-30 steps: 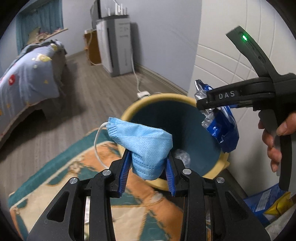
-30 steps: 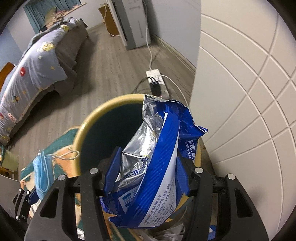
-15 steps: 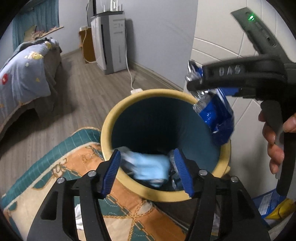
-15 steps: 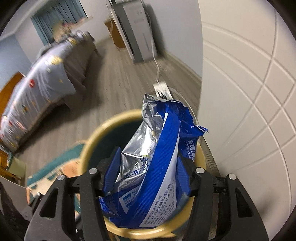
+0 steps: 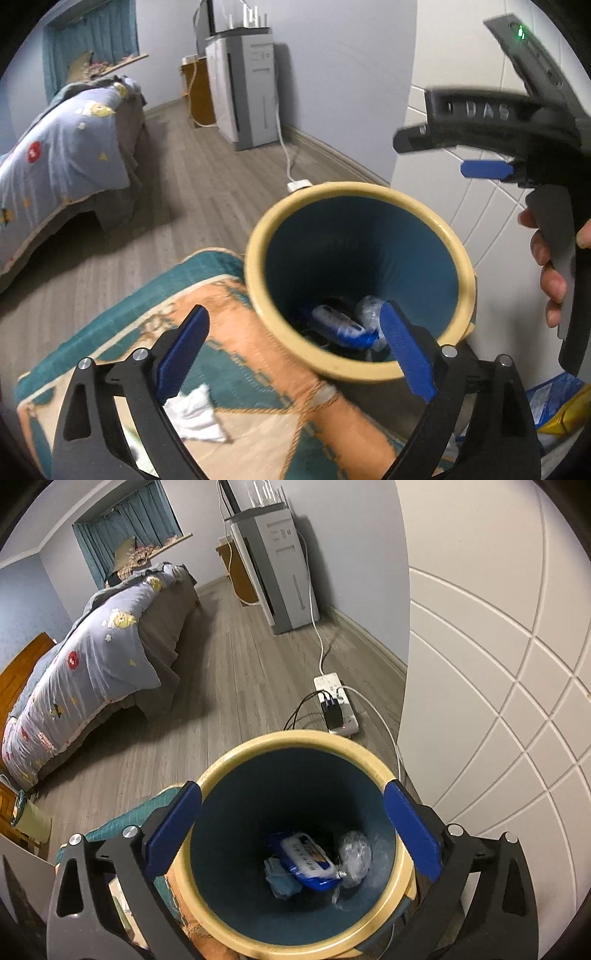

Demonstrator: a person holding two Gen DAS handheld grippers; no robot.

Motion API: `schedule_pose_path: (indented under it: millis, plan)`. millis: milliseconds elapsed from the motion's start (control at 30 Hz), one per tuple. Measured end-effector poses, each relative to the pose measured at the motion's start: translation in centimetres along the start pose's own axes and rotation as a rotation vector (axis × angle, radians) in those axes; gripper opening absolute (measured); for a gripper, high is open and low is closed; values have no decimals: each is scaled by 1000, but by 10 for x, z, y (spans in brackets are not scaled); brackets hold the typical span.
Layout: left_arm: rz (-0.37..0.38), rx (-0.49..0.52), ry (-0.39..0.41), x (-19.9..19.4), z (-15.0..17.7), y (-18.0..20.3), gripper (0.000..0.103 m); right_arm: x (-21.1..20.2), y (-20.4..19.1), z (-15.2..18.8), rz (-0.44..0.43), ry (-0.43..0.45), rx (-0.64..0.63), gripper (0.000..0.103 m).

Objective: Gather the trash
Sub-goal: 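Return both open tools to the trash pile on the cushion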

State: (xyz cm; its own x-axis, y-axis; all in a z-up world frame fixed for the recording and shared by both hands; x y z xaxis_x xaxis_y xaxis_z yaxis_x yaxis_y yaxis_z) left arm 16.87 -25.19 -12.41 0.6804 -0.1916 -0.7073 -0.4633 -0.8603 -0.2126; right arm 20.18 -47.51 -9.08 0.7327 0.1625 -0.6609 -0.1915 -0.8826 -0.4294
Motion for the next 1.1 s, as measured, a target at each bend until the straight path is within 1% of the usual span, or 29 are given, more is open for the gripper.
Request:
schedule_pose_path:
  millis: [167,267,367,500,567,667,767,900,1000,1100]
  plan:
    - [-48,-34,19,-37,-2,-32,95,-3,-20,7,6,-50,-56,97]
    - [-90,-57,41,-69,3,-58,96,-9,-40,16,-10,-82,-103,97]
    - [-147,-75,64,-101,14,-82,97,-18,-67,29,-39,-119,-153,97]
    - [-219,-152,45,-138,40,-116,97,-33,-99,48,-49,-147,-186,97]
    - [-252,-175,35,-150,51,-128,97,-43,-113,59,-63,-148,-164,97]
    - [-294,-228,3,-171,77,-150,97,-52,-128,80,-78,-171,-126,97]
    - [-332,-269,-27,-183,98,-164,97,-55,-142,105,-68,-212,-116,97]
    - [-363,-364,-79,-192,135,-184,97,-54,-158,136,-72,-257,-99,97]
    - [-380,-381,-126,-186,155,-188,97,-47,-171,154,-53,-290,-132,97]
    - [-401,-364,-166,-176,172,-188,97,-41,-181,169,-36,-307,-171,97]
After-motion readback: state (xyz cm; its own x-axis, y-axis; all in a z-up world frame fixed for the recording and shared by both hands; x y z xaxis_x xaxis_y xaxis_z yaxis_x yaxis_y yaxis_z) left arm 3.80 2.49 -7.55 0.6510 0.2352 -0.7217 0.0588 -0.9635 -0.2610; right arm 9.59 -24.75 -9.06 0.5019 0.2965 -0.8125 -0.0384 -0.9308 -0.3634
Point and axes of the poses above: each gripper's, at about its wrist camera, not at the fingertips, and x roughly the way its jaws point, y to its right, z to its underside, the point moved 2 cm from there along x, roughly the way its jaws point, and after that the axes turned 14 degrees about -z, right-handed, at the moved point
